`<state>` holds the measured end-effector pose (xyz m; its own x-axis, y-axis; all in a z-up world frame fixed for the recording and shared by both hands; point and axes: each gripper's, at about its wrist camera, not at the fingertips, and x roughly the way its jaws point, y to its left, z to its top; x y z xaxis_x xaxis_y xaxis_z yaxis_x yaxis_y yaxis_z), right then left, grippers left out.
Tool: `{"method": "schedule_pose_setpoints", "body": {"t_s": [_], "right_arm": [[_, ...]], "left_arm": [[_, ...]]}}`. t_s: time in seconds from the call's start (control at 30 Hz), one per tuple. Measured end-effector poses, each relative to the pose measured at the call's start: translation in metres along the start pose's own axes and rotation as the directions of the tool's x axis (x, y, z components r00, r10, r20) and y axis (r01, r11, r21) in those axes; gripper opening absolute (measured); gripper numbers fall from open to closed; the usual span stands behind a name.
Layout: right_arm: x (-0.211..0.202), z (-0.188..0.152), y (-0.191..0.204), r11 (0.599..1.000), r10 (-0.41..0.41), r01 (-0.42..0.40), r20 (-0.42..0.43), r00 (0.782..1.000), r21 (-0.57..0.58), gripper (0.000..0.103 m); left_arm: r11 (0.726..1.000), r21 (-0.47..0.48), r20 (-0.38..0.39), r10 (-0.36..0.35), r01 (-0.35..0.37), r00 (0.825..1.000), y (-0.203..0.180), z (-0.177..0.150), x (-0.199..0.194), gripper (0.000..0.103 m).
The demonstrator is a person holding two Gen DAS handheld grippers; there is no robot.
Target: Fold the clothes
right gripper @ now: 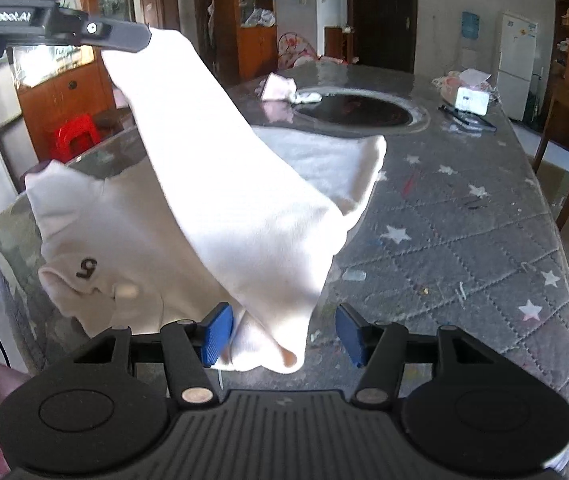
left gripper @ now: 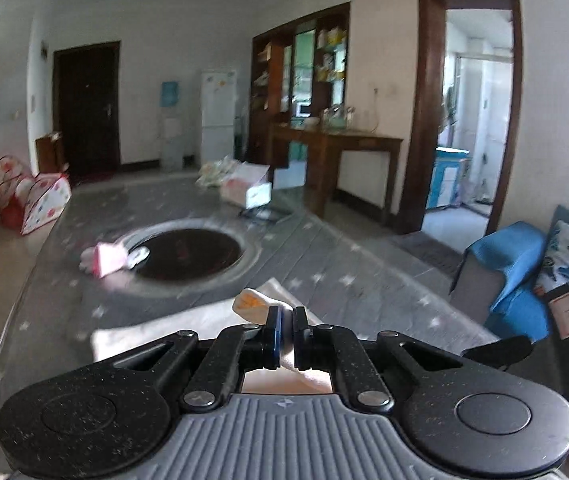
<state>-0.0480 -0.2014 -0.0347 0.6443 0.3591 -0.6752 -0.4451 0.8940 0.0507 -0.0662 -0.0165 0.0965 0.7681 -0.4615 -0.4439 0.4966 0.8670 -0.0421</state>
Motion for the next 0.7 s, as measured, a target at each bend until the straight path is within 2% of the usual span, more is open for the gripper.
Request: {"method": "schedule_pose_setpoints", "body": {"t_s": [0.1, 0.23, 0.4, 0.5, 0.7], "right_arm": [[0.000, 0.002, 0.001, 1.000, -0.013, 0.013, 0.008, 1.000, -0.006, 0.057], [-0.001, 0.002, 0.001, 0.997, -0.064, 0.064, 0.014, 0.998, -0.033, 0.056], [-0.006, 0.001, -0.009, 0.990, -0.138, 0.138, 0.004, 0.990, -0.012, 0.054], [-0.010, -0.002, -0.012, 0.990, -0.143, 0.142, -0.007, 0.990, -0.006, 0.054], [-0.011, -0.009, -0.015, 0.989, -0.147, 0.146, -0.042, 0.988, -0.019, 0.055]], "left_arm": [[1.000, 0.005, 0.012, -0.010, 0.009, 1.000, -0.003, 0.007, -0.004, 0.006], [1.000, 0.006, 0.023, -0.011, 0.011, 1.000, -0.004, 0.012, -0.008, 0.006], [1.000, -0.009, 0.010, 0.000, 0.000, 1.000, 0.003, 0.007, -0.012, 0.006], [1.000, -0.026, -0.022, 0.004, -0.005, 1.000, 0.009, -0.006, -0.013, 0.006], [0.996, -0.074, -0.140, 0.039, -0.050, 0.989, 0.029, -0.046, -0.006, 0.006]]}}
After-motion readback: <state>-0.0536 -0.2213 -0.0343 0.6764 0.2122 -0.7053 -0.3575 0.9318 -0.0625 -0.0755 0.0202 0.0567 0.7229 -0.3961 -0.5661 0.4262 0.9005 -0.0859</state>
